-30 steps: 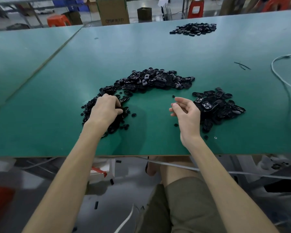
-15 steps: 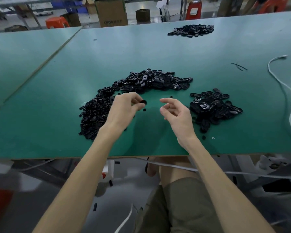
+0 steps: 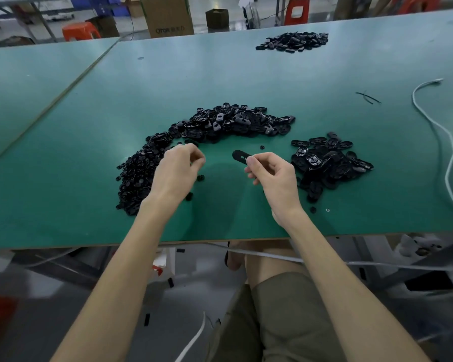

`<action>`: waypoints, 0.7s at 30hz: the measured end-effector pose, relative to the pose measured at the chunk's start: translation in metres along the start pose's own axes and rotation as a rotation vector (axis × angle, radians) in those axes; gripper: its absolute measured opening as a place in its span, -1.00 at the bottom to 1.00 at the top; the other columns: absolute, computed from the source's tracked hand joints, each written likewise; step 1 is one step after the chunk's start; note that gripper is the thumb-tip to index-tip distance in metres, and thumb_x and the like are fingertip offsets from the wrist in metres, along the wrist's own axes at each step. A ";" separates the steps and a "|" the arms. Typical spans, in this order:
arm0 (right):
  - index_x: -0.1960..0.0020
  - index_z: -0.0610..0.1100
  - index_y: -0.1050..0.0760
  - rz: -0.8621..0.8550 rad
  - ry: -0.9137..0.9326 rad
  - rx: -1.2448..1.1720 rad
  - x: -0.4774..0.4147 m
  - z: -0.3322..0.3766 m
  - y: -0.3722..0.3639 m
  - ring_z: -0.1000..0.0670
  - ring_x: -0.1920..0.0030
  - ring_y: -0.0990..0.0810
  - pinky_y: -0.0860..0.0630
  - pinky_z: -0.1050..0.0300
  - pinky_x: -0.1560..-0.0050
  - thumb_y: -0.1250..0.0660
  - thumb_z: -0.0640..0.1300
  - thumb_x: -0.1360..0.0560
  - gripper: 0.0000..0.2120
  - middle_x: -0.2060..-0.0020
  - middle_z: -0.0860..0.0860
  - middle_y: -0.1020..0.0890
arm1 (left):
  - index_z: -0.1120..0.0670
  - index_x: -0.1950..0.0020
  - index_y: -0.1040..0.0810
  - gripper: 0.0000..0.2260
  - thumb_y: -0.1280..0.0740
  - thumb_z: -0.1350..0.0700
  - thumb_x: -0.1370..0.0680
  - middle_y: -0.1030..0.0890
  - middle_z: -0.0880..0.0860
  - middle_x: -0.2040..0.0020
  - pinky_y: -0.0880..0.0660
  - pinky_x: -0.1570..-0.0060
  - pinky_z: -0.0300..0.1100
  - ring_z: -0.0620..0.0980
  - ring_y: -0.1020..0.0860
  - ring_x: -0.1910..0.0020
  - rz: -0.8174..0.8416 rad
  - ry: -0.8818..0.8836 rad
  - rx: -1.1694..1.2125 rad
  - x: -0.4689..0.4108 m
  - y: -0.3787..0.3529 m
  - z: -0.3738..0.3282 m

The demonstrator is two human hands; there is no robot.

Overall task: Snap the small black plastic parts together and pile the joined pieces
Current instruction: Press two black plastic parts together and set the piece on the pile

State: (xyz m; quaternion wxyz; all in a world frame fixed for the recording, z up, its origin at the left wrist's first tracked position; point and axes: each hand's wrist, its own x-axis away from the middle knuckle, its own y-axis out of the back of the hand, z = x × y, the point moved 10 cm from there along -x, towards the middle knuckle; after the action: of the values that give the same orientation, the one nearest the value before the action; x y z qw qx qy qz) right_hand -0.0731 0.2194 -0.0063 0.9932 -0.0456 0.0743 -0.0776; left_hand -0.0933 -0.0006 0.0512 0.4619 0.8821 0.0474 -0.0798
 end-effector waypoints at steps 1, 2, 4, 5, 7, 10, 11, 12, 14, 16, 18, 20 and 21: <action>0.02 -0.16 -0.65 -0.001 -0.002 -0.001 0.000 0.000 0.000 0.07 0.22 -0.62 -0.54 0.22 0.20 -0.44 -0.17 -0.61 -0.94 0.26 0.01 -0.70 | 0.08 -0.06 -0.66 -0.95 -0.41 0.15 -0.62 -0.64 0.03 0.00 -0.56 -0.04 -0.03 0.02 -0.61 0.06 0.016 0.004 -0.067 0.000 0.001 0.005; 0.03 -0.14 -0.65 0.004 -0.003 0.003 0.000 0.000 -0.001 0.07 0.22 -0.62 -0.54 0.21 0.20 -0.44 -0.17 -0.60 -0.95 0.26 0.01 -0.71 | 0.08 -0.06 -0.67 -0.94 -0.44 0.17 -0.60 -0.63 0.04 -0.01 -0.56 -0.10 0.01 0.05 -0.60 0.02 0.045 0.003 -0.117 0.000 -0.001 0.008; 0.06 -0.10 -0.66 0.017 -0.005 0.017 0.000 0.000 -0.003 0.07 0.22 -0.61 -0.55 0.19 0.19 -0.45 -0.17 -0.60 -0.94 0.25 0.01 -0.71 | 0.08 -0.03 -0.69 -0.94 -0.48 0.15 -0.57 -0.59 0.05 0.02 -0.50 -0.18 0.05 0.08 -0.58 -0.02 0.089 -0.012 -0.188 0.002 -0.006 0.010; 0.06 -0.09 -0.66 0.019 -0.006 0.019 0.000 0.000 -0.004 0.07 0.21 -0.61 -0.55 0.19 0.18 -0.45 -0.17 -0.59 -0.94 0.25 0.01 -0.71 | 0.07 -0.01 -0.69 -0.95 -0.49 0.14 -0.57 -0.57 0.03 0.04 -0.47 -0.21 0.06 0.08 -0.57 -0.03 0.091 -0.020 -0.204 0.003 -0.007 0.009; 0.06 -0.09 -0.66 0.010 -0.013 0.009 0.000 0.000 -0.002 0.07 0.21 -0.61 -0.55 0.19 0.18 -0.45 -0.17 -0.59 -0.94 0.25 0.02 -0.71 | 0.02 0.03 -0.69 -0.99 -0.49 0.11 -0.57 -0.55 0.00 0.07 -0.38 -0.24 0.03 0.07 -0.56 -0.04 0.067 -0.038 -0.229 0.002 -0.006 0.007; 0.05 -0.10 -0.66 0.002 -0.018 0.006 0.000 -0.001 0.000 0.07 0.20 -0.62 -0.55 0.21 0.18 -0.45 -0.17 -0.59 -0.95 0.25 0.02 -0.71 | 0.01 0.01 -0.70 -0.97 -0.46 0.08 -0.59 -0.54 0.02 -0.02 -0.22 -0.23 0.00 0.07 -0.49 -0.13 0.062 -0.036 -0.288 0.000 -0.009 0.009; 0.05 -0.10 -0.66 -0.001 -0.017 0.004 0.000 -0.001 0.000 0.08 0.20 -0.62 -0.55 0.21 0.18 -0.45 -0.17 -0.59 -0.95 0.25 0.02 -0.71 | 0.01 0.00 -0.70 -0.95 -0.44 0.07 -0.60 -0.51 0.03 -0.06 -0.19 -0.22 -0.01 0.08 -0.46 -0.16 0.064 -0.032 -0.307 0.000 -0.010 0.009; 0.05 -0.10 -0.66 -0.005 -0.017 0.003 0.000 -0.001 0.001 0.08 0.20 -0.62 -0.55 0.22 0.18 -0.45 -0.17 -0.60 -0.95 0.25 0.03 -0.71 | 0.03 0.00 -0.69 -0.94 -0.43 0.08 -0.61 -0.49 0.04 -0.08 -0.16 -0.19 -0.03 0.09 -0.43 -0.18 0.057 -0.033 -0.320 0.000 -0.010 0.008; 0.04 -0.12 -0.66 -0.013 -0.020 0.002 0.000 -0.001 0.002 0.09 0.21 -0.62 -0.54 0.23 0.19 -0.45 -0.16 -0.60 -0.94 0.26 0.03 -0.70 | 0.06 0.00 -0.66 -0.94 -0.40 0.12 -0.63 -0.51 0.05 -0.08 -0.14 -0.16 -0.05 0.08 -0.45 -0.17 0.009 -0.054 -0.293 0.000 -0.008 0.001; 0.05 -0.12 -0.66 -0.014 -0.028 0.009 0.000 -0.002 0.002 0.10 0.23 -0.61 -0.53 0.23 0.20 -0.44 -0.13 -0.61 -0.92 0.28 0.05 -0.69 | 0.10 0.01 -0.59 -0.95 -0.37 0.19 -0.64 -0.57 0.02 0.01 -0.28 -0.18 -0.04 0.07 -0.52 -0.05 -0.059 -0.092 -0.141 0.001 -0.002 -0.009; 0.06 -0.12 -0.65 -0.014 -0.041 0.024 0.000 -0.003 0.002 0.13 0.26 -0.59 -0.51 0.23 0.22 -0.43 -0.09 -0.62 -0.87 0.31 0.07 -0.68 | 0.10 0.02 -0.53 -0.92 -0.34 0.25 -0.65 -0.60 -0.03 0.14 -0.47 -0.03 -0.08 0.03 -0.56 0.12 -0.087 -0.105 0.105 0.000 0.000 -0.019; 0.07 -0.11 -0.64 -0.020 -0.050 0.031 0.000 -0.004 0.001 0.15 0.28 -0.58 -0.50 0.25 0.24 -0.41 -0.06 -0.63 -0.84 0.33 0.09 -0.67 | 0.05 0.03 -0.49 -0.86 -0.31 0.26 -0.66 -0.63 -0.02 0.18 -0.51 0.19 -0.22 -0.01 -0.59 0.25 -0.080 -0.102 0.302 -0.001 -0.006 -0.031; 0.07 -0.10 -0.64 -0.026 -0.051 0.026 0.000 -0.004 0.001 0.15 0.28 -0.59 -0.49 0.26 0.24 -0.40 -0.05 -0.64 -0.84 0.33 0.09 -0.67 | 0.03 0.05 -0.47 -0.84 -0.30 0.27 -0.66 -0.65 0.00 0.18 -0.50 0.23 -0.27 -0.03 -0.61 0.29 -0.072 -0.105 0.385 -0.002 -0.011 -0.038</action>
State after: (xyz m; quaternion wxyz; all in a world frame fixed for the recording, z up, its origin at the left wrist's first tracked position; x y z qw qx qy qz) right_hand -0.0737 0.2204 -0.0101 0.9941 -0.0355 0.0472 -0.0905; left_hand -0.0931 0.0372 0.0639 0.2834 0.9465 0.0386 -0.1497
